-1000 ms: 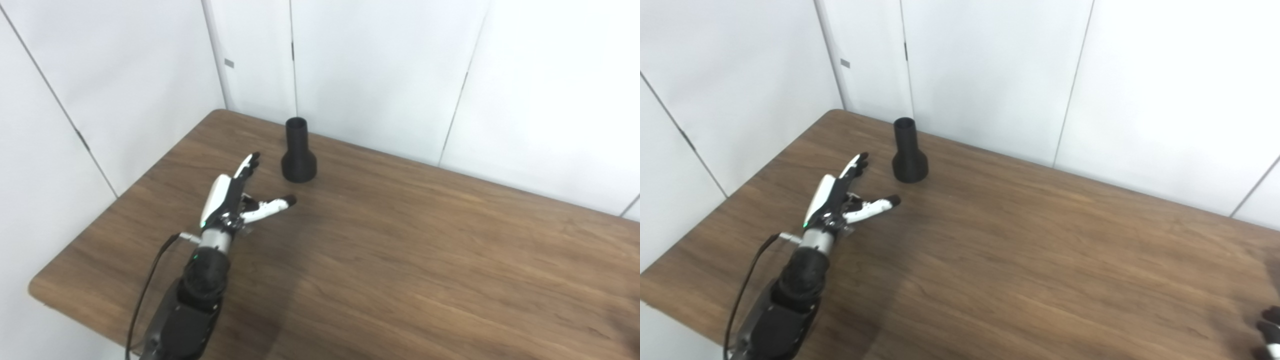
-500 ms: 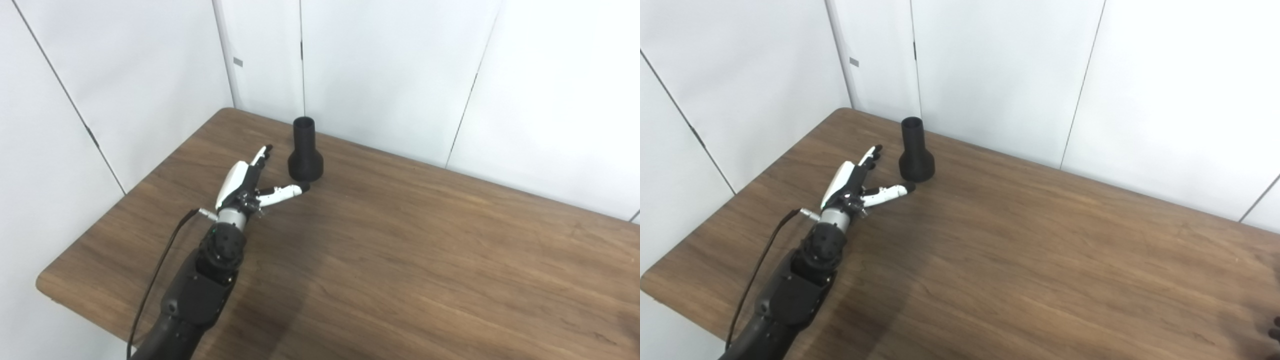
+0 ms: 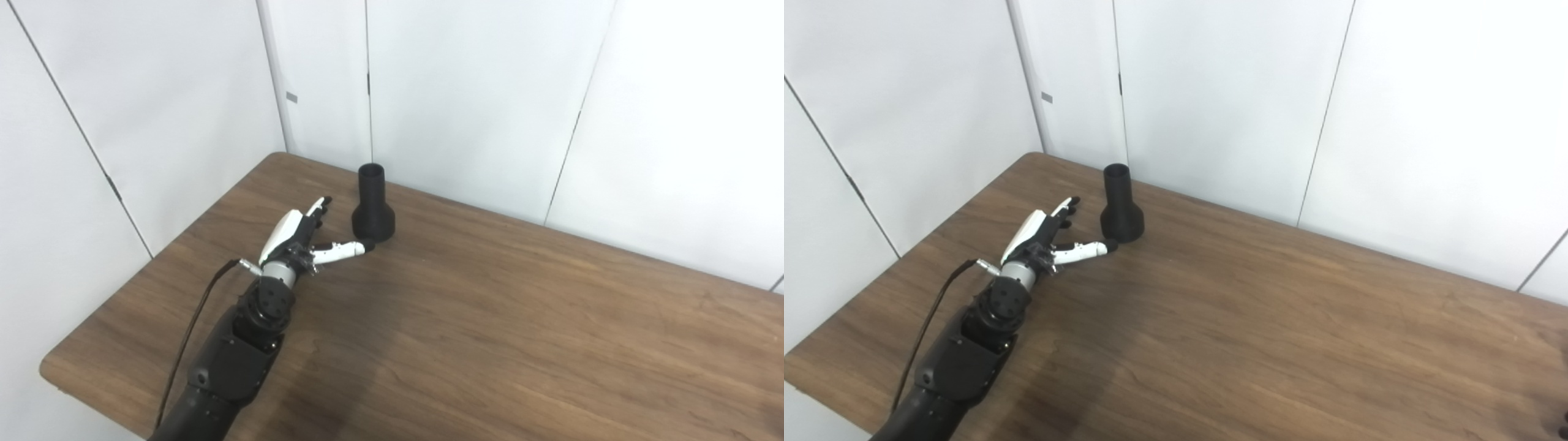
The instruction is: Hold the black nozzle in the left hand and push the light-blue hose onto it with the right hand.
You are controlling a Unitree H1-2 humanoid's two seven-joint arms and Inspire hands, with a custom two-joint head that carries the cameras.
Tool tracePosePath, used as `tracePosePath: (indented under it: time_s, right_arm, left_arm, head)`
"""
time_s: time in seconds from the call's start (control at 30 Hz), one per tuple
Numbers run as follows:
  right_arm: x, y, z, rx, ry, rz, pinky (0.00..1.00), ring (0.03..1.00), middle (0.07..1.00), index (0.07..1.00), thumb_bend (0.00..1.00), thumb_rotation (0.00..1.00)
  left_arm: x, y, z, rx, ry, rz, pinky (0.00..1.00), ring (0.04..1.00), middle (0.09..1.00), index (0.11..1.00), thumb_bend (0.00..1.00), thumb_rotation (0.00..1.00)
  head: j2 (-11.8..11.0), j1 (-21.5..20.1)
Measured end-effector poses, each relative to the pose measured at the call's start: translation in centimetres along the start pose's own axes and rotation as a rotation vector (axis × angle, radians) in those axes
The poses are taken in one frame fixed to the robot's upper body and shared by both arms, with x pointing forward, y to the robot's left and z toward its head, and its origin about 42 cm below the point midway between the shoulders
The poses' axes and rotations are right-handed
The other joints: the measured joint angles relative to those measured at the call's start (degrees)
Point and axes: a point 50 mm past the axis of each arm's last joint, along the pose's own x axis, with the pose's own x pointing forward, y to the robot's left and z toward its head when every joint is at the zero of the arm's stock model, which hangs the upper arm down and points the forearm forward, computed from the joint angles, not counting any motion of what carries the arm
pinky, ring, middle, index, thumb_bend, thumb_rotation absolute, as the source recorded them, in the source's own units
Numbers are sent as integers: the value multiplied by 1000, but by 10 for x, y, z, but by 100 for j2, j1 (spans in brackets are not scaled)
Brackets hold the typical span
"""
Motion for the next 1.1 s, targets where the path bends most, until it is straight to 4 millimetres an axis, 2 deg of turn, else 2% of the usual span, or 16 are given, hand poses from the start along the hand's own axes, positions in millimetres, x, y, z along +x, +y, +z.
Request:
tracePosePath:
  time_s: [0.17,0.2,0.23,0.3,0.47,0.53,0.6,0.7,0.77,0.83,0.9,0.93,0.97,1.03,1.1]
  right_arm:
    - [3,-1,-1,2,1,-4,444,570,604,554,552,485]
    - [3,-1,-1,2,2,-4,443,568,602,523,525,333]
    - [3,-1,-1,2,1,-4,434,561,597,504,509,238]
    - [3,-1,-1,4,1,-5,429,558,596,493,500,187]
    - [3,-1,-1,3,2,-6,421,551,592,490,498,173]
    - [3,-2,-1,3,5,-7,417,550,591,489,498,174]
    - [3,-2,-1,3,8,-9,413,547,589,489,498,174]
    - [3,-2,-1,3,10,-11,411,545,587,489,498,174]
    - [3,-2,-1,1,9,-11,410,544,585,489,498,174]
    - [3,-2,-1,-1,6,-12,407,542,583,489,497,174]
    - [3,-2,-1,-1,5,-12,404,538,579,488,498,173]
    - [3,-2,-1,-1,4,-11,401,534,575,488,498,173]
    - [3,-2,-1,-1,4,-12,400,533,574,488,498,173]
    - [3,-2,-1,-1,4,-12,400,532,573,488,498,173]
    - [3,-2,-1,-1,4,-12,393,525,568,487,498,173]
  left_arm:
    - [0,3,-1,-8,-3,11,801,904,952,988,1000,517]
    - [1,4,-2,-9,-4,12,805,908,953,989,1000,513]
    - [1,4,-2,-9,-4,14,796,901,946,987,1000,511]
    - [1,6,-2,-6,-8,17,761,873,925,977,1000,522]
    - [3,14,-4,2,-11,32,707,839,905,979,1000,498]
    - [4,20,-4,-11,-8,46,649,786,866,972,1000,479]
    - [5,26,-3,-22,-10,61,649,793,868,977,1000,483]
    - [5,35,2,-43,-9,82,587,740,821,969,1000,485]
    - [6,41,7,-50,-7,92,573,745,836,979,1000,460]
    - [7,46,13,-59,-10,102,490,659,759,981,1000,468]
    - [9,49,17,-57,-20,109,361,495,601,975,1000,488]
    - [10,51,18,-58,-21,112,338,470,571,979,1000,476]
    - [10,51,18,-61,-21,115,331,461,560,980,1000,471]
    - [9,53,17,-72,-19,118,427,573,668,978,1000,451]
    - [9,54,17,-74,-18,120,437,585,682,976,1000,458]
  head:
    - [-9,26]
    - [-9,26]
    - [-9,26]
    - [-9,26]
    - [0,26]
    - [0,26]
    - [0,26]
    - [-9,35]
    - [-9,26]
    - [-17,26]
    - [-18,35]
    - [-18,35]
    - [-18,35]
    - [-18,35]
    - [-9,26]
